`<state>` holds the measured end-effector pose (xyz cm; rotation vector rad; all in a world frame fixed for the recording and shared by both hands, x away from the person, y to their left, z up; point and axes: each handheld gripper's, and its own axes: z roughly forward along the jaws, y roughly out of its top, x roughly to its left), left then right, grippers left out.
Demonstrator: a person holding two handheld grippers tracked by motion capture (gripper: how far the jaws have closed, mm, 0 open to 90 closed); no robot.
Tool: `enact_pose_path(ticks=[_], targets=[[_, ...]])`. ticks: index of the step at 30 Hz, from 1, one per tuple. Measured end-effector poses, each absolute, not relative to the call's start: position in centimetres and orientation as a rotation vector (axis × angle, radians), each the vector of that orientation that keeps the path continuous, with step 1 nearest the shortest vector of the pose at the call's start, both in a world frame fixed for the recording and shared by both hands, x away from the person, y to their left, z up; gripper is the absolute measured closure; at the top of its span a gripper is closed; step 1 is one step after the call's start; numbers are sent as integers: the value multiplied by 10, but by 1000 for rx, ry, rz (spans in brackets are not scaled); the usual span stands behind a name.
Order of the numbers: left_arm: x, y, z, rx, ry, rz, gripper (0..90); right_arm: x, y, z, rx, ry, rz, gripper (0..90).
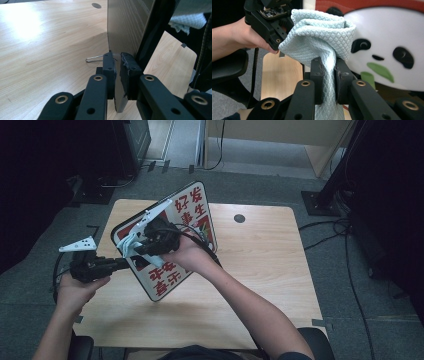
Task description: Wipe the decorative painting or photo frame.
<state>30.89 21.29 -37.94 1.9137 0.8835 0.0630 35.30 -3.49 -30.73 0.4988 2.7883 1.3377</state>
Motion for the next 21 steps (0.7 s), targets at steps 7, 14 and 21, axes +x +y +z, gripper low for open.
enact_pose_path(ticks=[7,14,21], targets=[[309,213,-380,1912,888,60,819,351,-37,-319,513,2801,1350,799],[309,213,-380,1913,887,62,820,349,-40,-334,533,2812,1366,799],[309,213,-380,1911,888,61,821,346,-42,-346,544,2827,1367,799]])
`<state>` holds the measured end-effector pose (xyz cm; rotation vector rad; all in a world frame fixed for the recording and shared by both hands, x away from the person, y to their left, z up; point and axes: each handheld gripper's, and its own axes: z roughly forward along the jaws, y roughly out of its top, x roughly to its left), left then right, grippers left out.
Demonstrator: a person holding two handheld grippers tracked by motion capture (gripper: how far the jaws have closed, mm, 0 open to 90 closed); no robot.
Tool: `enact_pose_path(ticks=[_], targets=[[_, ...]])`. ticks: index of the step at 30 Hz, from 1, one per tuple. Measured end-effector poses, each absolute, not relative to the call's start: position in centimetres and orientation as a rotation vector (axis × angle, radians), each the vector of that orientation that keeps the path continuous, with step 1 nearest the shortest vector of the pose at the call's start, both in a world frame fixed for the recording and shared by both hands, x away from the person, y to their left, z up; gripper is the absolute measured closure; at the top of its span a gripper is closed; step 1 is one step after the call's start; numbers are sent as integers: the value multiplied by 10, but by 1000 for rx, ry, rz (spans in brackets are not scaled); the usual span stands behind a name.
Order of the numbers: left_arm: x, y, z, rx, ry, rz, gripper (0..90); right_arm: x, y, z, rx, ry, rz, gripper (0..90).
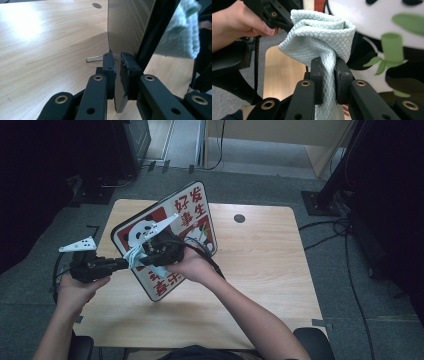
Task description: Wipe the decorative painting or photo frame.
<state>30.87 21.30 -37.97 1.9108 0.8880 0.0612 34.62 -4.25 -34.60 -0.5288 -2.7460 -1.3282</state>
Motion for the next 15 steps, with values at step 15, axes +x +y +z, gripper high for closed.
enact_pose_path(ticks=[15], targets=[[308,212,-380,1909,886,63,823,339,-47,-375,-514,-2747,-1298,799]])
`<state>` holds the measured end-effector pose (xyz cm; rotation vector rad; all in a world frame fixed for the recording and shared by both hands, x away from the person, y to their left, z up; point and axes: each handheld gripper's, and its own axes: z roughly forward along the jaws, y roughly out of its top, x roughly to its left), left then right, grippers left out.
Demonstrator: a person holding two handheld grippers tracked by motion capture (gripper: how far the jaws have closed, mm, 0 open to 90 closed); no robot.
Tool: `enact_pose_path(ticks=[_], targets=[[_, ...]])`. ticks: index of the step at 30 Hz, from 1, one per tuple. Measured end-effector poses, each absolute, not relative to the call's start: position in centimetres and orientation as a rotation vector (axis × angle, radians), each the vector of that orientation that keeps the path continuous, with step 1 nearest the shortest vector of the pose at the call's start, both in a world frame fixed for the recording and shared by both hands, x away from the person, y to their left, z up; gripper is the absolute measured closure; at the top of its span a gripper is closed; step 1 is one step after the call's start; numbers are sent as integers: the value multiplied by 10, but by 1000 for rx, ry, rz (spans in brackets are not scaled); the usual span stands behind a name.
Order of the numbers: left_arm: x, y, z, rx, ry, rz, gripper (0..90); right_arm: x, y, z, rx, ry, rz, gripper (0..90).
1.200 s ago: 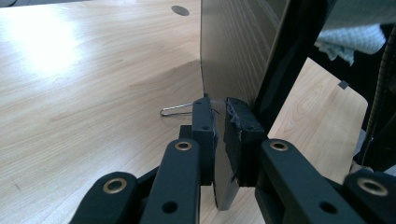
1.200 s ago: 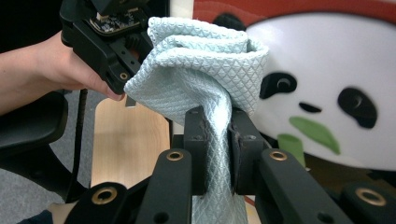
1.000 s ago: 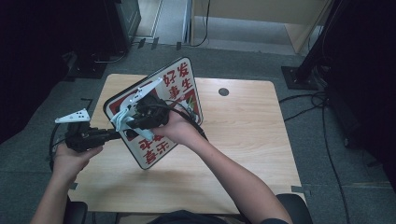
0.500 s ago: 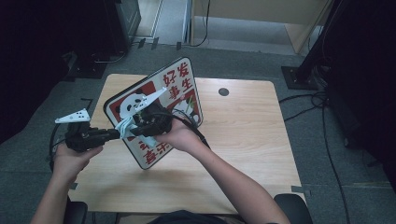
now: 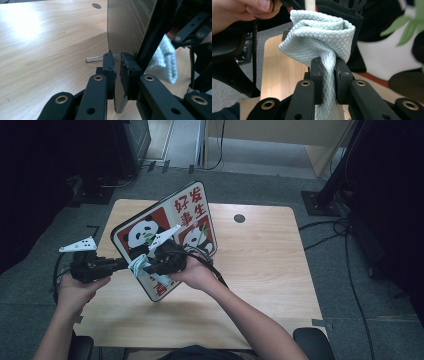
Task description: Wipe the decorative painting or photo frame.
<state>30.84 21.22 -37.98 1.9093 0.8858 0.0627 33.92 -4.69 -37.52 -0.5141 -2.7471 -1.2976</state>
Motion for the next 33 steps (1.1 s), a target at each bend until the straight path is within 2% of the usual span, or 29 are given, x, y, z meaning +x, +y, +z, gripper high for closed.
enact_pose_path(ticks=[33], targets=[[307,211,-380,1904,882,45,867,329,-58,-427,-577,-2688,-1284,800]])
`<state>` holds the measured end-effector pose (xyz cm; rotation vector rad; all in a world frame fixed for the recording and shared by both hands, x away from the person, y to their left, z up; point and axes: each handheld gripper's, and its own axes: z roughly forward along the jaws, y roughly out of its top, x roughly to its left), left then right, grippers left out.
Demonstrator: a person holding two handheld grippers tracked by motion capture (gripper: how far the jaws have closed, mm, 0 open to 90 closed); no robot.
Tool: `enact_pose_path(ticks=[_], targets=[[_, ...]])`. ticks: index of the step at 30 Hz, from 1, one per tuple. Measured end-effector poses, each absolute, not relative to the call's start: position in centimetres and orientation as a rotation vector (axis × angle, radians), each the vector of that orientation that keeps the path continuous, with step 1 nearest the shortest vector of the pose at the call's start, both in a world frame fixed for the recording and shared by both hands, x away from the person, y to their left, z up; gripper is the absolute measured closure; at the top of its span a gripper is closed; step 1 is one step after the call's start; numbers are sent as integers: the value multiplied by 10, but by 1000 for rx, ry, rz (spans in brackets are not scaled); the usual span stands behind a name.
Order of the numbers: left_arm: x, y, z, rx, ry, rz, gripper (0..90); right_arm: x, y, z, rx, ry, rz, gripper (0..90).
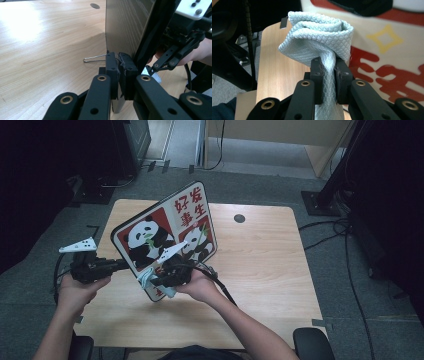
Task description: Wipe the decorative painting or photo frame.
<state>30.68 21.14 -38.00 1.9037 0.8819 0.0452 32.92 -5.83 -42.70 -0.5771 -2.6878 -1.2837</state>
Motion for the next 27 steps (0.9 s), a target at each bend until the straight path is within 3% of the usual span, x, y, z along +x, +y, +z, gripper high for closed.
enact_pose_path(ticks=[27], targets=[[306,212,-381,1892,884,51,826,319,-70,-482,-597,-2681,-1202,799]])
